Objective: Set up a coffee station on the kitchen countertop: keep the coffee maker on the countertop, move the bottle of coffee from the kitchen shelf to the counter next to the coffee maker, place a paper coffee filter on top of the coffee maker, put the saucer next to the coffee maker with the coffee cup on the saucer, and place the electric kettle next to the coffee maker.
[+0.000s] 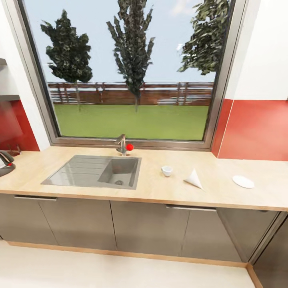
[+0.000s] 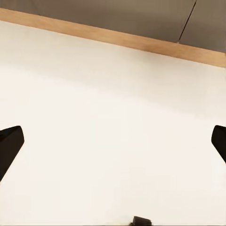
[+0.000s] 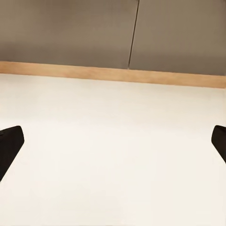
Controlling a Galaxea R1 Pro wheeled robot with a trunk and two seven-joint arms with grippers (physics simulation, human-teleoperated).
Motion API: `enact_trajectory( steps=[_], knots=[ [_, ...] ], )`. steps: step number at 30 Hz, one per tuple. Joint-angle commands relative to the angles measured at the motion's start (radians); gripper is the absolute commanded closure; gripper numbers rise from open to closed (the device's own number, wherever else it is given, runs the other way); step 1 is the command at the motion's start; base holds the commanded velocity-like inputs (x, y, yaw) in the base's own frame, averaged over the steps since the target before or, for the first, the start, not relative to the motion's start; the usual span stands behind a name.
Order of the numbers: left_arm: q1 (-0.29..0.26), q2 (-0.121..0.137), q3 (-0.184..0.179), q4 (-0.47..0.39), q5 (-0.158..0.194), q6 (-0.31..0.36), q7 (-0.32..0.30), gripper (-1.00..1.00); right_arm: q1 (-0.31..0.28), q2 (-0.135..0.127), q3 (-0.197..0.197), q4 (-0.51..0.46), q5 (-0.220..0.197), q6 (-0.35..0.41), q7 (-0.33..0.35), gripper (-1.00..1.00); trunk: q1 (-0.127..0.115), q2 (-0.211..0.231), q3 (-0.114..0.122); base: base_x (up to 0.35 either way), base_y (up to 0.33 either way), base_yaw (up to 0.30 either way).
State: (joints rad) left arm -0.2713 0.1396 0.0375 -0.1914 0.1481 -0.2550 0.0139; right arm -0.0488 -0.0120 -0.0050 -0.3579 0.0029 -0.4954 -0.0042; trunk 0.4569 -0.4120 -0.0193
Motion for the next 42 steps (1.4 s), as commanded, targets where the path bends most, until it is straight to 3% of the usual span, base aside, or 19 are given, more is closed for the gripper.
enact_trajectory(
  steps=[1,5,9,13,14,15,16,17,19,20,21,22,23,24,27,30,37,42],
  knots=[
    [0.008,-0.001,0.002,0.009,0.002,-0.001,-0.001,-1.00,-0.001,0.000,-0.001,0.001,0.000,-0.003,-0.001,-1.00,0.001,-0.002,-0.002,0.069,0.055,-0.028],
    [0.054,-0.001,-0.001,0.047,-0.009,0.003,-0.002,-1.00,-0.001,0.003,-0.001,-0.003,-0.001,-0.003,-0.002,-1.00,0.001,-0.002,-0.002,0.032,0.026,-0.013],
    [0.133,0.006,-0.002,0.086,-0.058,0.007,-0.002,-1.00,-0.002,0.007,-0.001,-0.069,-0.003,-0.004,-0.003,-1.00,0.001,-0.002,-0.002,0.005,0.004,-0.002],
    [0.192,0.026,-0.001,0.101,-0.094,0.015,-0.001,-1.00,-0.002,0.010,-0.001,-0.262,-0.005,-0.002,-0.049,-1.00,0.001,-0.002,-0.002,0.000,0.000,0.000],
    [0.207,0.042,0.000,0.122,-0.100,0.025,0.000,-1.00,-0.002,0.014,0.001,-0.392,-0.007,0.000,-0.100,-1.00,0.001,-0.002,-0.002,0.000,0.000,0.000],
    [0.212,0.052,0.001,0.144,-0.101,0.046,0.001,-1.00,-0.001,0.019,0.003,-0.471,-0.007,0.002,-0.127,-1.00,0.001,-0.002,-0.002,0.000,0.000,0.000],
    [0.216,0.061,0.002,0.170,-0.102,0.133,0.006,-1.00,-0.002,0.047,0.006,-0.614,-0.007,0.011,-0.149,-1.00,0.001,-0.002,-0.002,0.000,0.000,0.000],
    [0.217,0.063,0.001,0.173,-0.103,0.161,0.009,-1.00,-0.002,0.061,0.006,-0.661,-0.007,0.024,-0.152,-1.00,0.001,-0.002,-0.002,0.000,0.000,0.000],
    [0.217,0.065,0.001,0.177,-0.105,0.196,0.015,-1.00,-0.003,0.092,0.006,-0.738,-0.006,0.082,-0.155,-1.00,0.001,-0.002,-0.002,0.000,0.000,0.000],
    [0.217,0.066,0.000,0.178,-0.107,0.212,0.016,-1.00,-0.020,0.125,0.006,-0.797,-0.006,0.166,-0.157,-1.00,0.001,-0.002,-0.002,0.000,0.000,0.000],
    [0.217,0.066,-0.001,0.179,-0.107,0.216,0.016,-1.00,-0.043,0.141,0.006,-0.828,-0.006,0.214,-0.160,-1.00,0.001,-0.002,-0.002,0.000,0.000,0.000],
    [0.218,0.065,-0.003,0.180,-0.110,0.219,0.017,-1.00,-0.088,0.156,0.007,-0.864,-0.006,0.283,-0.167,-1.00,0.001,-0.002,-0.002,0.000,0.000,0.000],
    [0.223,0.065,-0.008,0.186,-0.121,0.222,0.017,-1.00,-0.177,0.166,0.007,-0.889,-0.006,0.396,-0.185,-1.00,0.001,-0.002,-0.002,0.000,0.000,0.000],
    [0.230,0.065,-0.009,0.191,-0.127,0.224,0.018,-1.00,-0.279,0.170,0.007,-0.892,-0.005,0.499,-0.239,-1.00,0.001,-0.002,-0.002,0.000,0.000,0.000],
    [0.239,0.065,-0.011,0.194,-0.130,0.224,0.019,-1.00,-0.386,0.171,0.007,-0.890,-0.003,0.605,-0.337,-1.00,0.001,-0.002,-0.002,0.000,0.000,0.000],
    [0.241,0.066,-0.011,0.194,-0.131,0.225,0.026,-1.00,-0.462,0.171,0.007,-0.890,-0.003,0.691,-0.387,-1.00,0.001,-0.002,-0.002,0.000,0.000,0.000],
    [0.251,0.067,-0.011,0.196,-0.131,0.226,0.069,-1.00,-0.509,0.172,0.008,-0.883,0.001,0.740,-0.404,-1.00,0.001,-0.002,-0.002,0.146,0.000,0.000],
    [0.267,0.066,-0.012,0.196,-0.131,0.226,0.070,-1.00,-0.510,0.171,0.006,-0.753,0.002,0.741,-0.404,-1.00,0.001,-0.002,-0.002,0.319,0.000,0.000]
  ],
)
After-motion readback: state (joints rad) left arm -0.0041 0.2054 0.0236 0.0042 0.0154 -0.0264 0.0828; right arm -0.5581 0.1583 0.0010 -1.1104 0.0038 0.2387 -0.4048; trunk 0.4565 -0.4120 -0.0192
